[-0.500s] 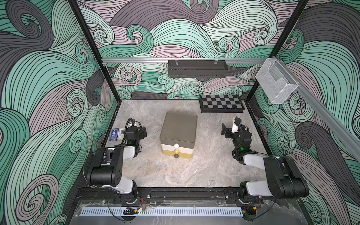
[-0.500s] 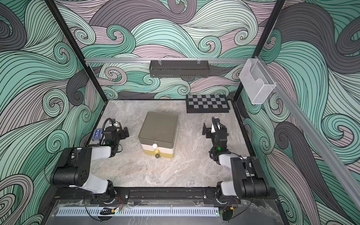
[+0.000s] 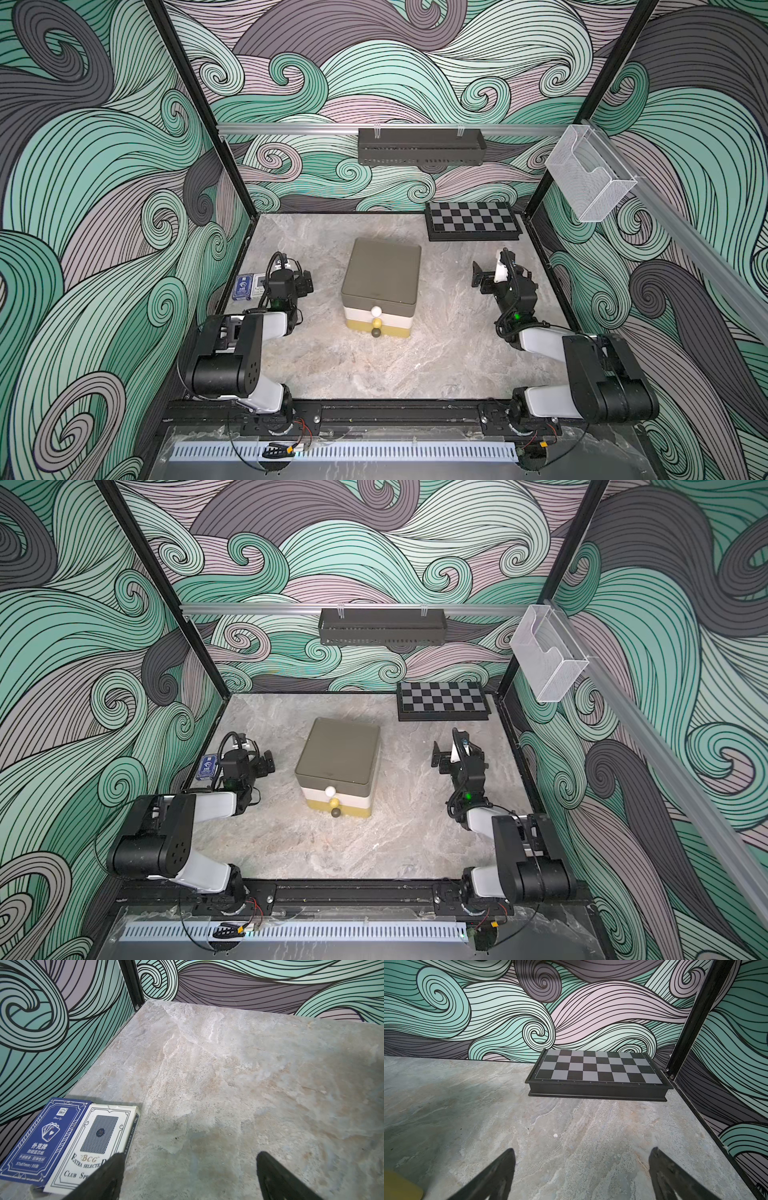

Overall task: Take the sponge out of the drawer
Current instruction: Adjust the storage box at the center of the board.

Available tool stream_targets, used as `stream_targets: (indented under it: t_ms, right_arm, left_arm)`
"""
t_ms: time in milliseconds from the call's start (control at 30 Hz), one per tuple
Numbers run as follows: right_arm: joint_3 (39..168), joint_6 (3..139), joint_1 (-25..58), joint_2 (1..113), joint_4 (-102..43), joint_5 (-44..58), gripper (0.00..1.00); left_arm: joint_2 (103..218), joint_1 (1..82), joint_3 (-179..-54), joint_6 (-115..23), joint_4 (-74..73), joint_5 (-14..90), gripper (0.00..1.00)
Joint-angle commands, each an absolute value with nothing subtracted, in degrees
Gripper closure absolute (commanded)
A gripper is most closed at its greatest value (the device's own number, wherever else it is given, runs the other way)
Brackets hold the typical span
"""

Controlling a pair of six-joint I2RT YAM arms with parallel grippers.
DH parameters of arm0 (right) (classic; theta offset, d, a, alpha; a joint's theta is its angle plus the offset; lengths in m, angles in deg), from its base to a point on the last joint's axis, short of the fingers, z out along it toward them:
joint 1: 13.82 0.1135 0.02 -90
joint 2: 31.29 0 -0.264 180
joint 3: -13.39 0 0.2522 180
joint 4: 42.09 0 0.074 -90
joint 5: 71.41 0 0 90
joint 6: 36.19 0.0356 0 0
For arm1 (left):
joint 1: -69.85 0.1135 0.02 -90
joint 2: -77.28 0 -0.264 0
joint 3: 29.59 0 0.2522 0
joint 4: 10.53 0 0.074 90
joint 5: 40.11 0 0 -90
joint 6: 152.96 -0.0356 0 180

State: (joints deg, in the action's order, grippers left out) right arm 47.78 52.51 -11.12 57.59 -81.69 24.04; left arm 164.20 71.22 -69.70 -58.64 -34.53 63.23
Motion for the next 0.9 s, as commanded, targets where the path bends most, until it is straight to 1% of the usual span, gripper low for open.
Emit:
stream_targets:
  t_ms: [0, 67, 133, 200, 233, 267, 300, 333, 367, 400, 433, 467, 533, 600, 633, 700, 733, 800, 867]
  right_arm:
    - [49.39, 51.88, -11.63, 58.49, -81.81, 22.69, 0.02]
    - [49.39, 51.88, -11.73, 58.53, -81.81, 22.61, 0.02]
    - [49.39, 51.97, -11.85, 58.49, -81.83, 22.38, 0.02]
    - [49.39, 51.97, -11.88, 58.49, -81.75, 22.43, 0.14]
    - [49.26, 51.90, -11.85, 58.29, -81.98, 22.50, 0.21]
    - [48.99, 51.73, -11.66, 58.01, -82.55, 23.16, 0.28]
    - [49.33, 52.07, -10.76, 55.93, -80.77, 26.80, 0.28]
    - [50.81, 52.35, -10.29, 52.98, -74.46, 29.74, 0.28]
    - [53.61, 52.85, -9.81, 49.38, -65.94, 31.68, 0.28]
    - [56.93, 53.72, -9.64, 45.98, -57.61, 31.89, 0.29]
    - [59.82, 54.72, -9.57, 43.21, -51.06, 31.71, 0.30]
    - [63.09, 56.75, -9.47, 40.44, -44.63, 30.54, 0.30]
    - [68.37, 59.29, -9.25, 37.02, -35.73, 22.44, 0.31]
    - [75.39, 60.55, -8.85, 36.82, -25.32, 9.42, 0.25]
    - [79.01, 61.13, -8.47, 37.42, -19.87, 5.44, 0.25]
    - [84.53, 62.92, -6.05, 38.34, -11.96, 2.20, 0.34]
    - [85.27, 62.87, -4.60, 38.13, -11.04, 0.69, 0.35]
    - [85.26, 62.73, -0.62, 37.37, -8.96, -0.03, 0.36]
    - [84.45, 62.25, 2.71, 36.85, -5.64, -0.90, 0.35]
  left_arm:
    - [164.73, 71.78, -70.07, -58.44, -35.52, 62.46, 0.01]
    - [164.73, 71.79, -70.06, -58.33, -35.54, 62.37, 0.03]
    - [164.74, 71.86, -70.04, -58.30, -35.47, 62.37, 0.15]
    - [164.56, 71.79, -69.99, -58.34, -35.49, 62.31, 0.32]
    - [164.31, 71.79, -70.02, -58.15, -35.50, 63.27, 0.36]
    - [163.41, 71.74, -70.35, -56.77, -33.99, 66.16, 0.38]
    - [162.12, 71.76, -71.07, -55.68, -31.57, 67.78, 0.38]
    - [161.27, 71.59, -72.32, -57.13, -29.54, 69.81, 0.39]
    - [159.54, 71.40, -75.32, -55.99, -23.98, 73.65, 0.43]
    - [156.22, 71.35, -79.78, -51.87, -12.74, 77.09, 0.44]
    - [154.40, 71.43, -82.82, -49.35, -7.05, 79.13, 0.44]
    - [152.34, 71.35, -85.37, -46.63, -3.07, 79.32, 0.42]
    - [149.55, 71.41, -89.35, -43.66, 1.06, 71.60, 0.36]
    - [149.47, 71.33, -94.87, -41.74, 5.88, 60.37, 0.34]
    - [150.29, 71.26, -97.96, -40.49, 9.65, 56.76, 0.34]
    - [152.60, 71.13, -106.16, -38.54, 20.68, 47.60, 0.34]
    - [153.46, 70.64, -108.28, -38.47, 23.71, 44.64, 0.34]
    - [153.72, 69.51, -110.57, -37.54, 27.62, 38.73, 0.34]
    - [151.79, 67.78, -109.51, -36.91, 29.38, 35.59, 0.34]
